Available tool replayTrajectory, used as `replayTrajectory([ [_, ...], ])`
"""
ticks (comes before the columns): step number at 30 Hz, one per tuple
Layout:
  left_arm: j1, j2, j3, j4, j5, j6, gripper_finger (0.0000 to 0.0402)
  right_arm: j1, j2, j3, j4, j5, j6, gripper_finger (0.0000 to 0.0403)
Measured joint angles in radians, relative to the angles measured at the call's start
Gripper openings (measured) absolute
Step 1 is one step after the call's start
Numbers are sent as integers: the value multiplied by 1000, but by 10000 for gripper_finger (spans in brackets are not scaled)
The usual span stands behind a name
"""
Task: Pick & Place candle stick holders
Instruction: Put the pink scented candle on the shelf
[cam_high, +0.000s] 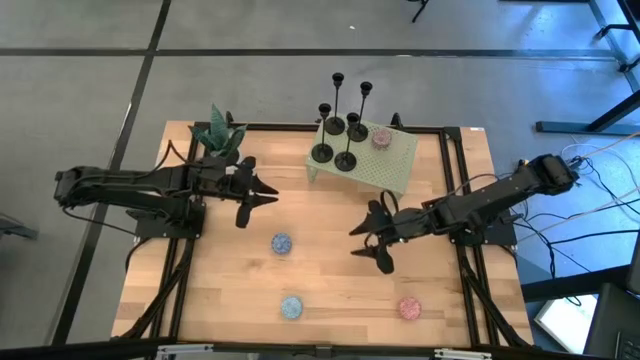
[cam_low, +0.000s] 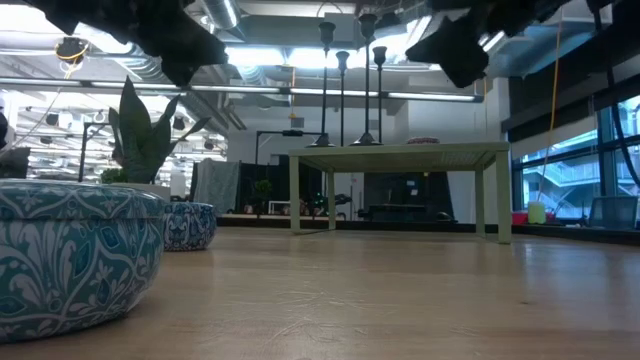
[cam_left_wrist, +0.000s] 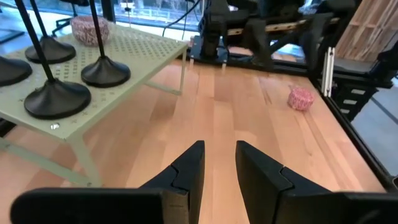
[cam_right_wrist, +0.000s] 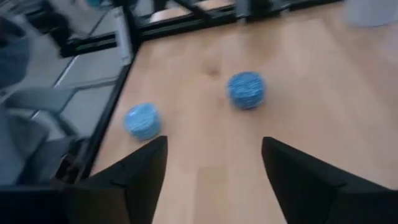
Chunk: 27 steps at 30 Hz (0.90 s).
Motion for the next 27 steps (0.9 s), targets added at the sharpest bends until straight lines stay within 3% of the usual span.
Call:
replayTrajectory([
  [6,0,34,0,0,-4,0,97,51,0,0,-31,-7,-59,294],
  [17,-10,136,0,43,30,1,182,58,0,0,10,28,-160,296],
  [20,-43,191,0,40,72,34,202,58,0,0,0,27,-151,296],
  [27,-161,301,0,59,63,123,239,58,0,0,-1,34,-122,296],
])
